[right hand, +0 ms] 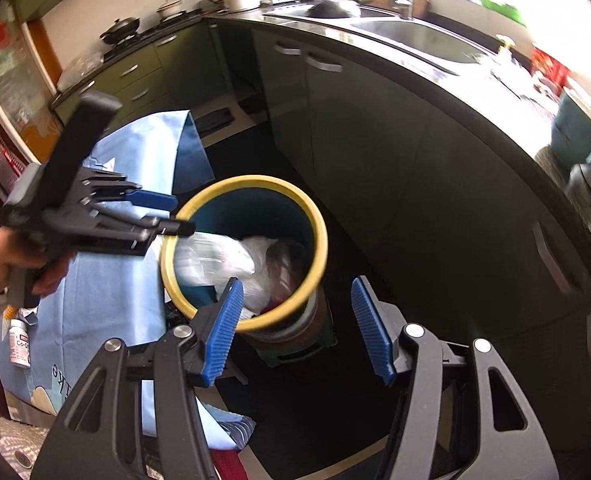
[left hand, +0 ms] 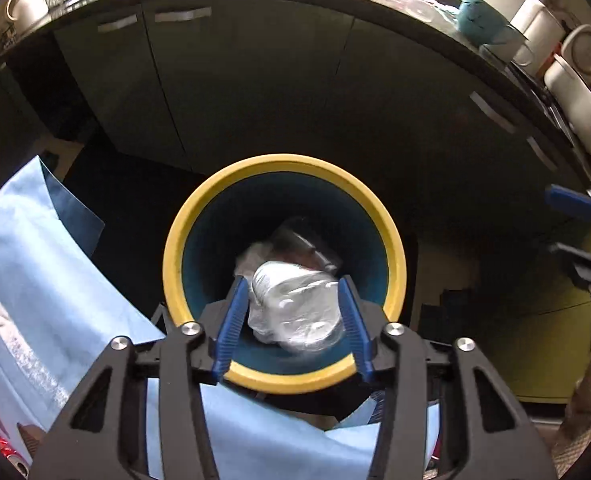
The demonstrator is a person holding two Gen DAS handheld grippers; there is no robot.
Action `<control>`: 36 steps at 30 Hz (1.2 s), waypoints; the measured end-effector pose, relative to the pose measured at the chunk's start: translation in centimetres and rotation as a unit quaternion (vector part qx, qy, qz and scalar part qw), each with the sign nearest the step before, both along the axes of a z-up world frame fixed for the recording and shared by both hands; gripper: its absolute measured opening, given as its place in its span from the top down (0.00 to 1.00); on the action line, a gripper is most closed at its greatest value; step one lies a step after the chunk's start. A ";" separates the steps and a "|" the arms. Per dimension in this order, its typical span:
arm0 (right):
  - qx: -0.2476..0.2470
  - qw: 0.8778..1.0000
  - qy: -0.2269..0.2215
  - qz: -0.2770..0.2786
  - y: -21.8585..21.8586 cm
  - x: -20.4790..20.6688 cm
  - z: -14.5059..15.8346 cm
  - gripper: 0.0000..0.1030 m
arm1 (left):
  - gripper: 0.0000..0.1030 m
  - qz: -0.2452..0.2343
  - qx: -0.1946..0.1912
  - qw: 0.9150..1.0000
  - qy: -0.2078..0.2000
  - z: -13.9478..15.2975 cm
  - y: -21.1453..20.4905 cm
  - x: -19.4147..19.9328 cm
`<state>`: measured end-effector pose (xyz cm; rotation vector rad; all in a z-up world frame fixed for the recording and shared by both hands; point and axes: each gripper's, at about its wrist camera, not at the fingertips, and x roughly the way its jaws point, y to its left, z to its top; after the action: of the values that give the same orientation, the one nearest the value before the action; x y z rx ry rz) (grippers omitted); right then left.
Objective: Collect trash
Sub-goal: 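Grasp the brown plastic tray with the right gripper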
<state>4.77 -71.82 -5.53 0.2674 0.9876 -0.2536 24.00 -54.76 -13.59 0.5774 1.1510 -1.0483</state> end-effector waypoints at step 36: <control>-0.003 0.941 0.119 0.317 33.4 30.0 -6.3 0.68 | 0.06 0.377 -0.167 0.868 -0.276 12.9 52.5 -15.5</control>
<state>34.79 -38.37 -11.81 -0.1007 1.2598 0.3086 8.54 -2.31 -0.73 0.0932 0.5630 -0.3359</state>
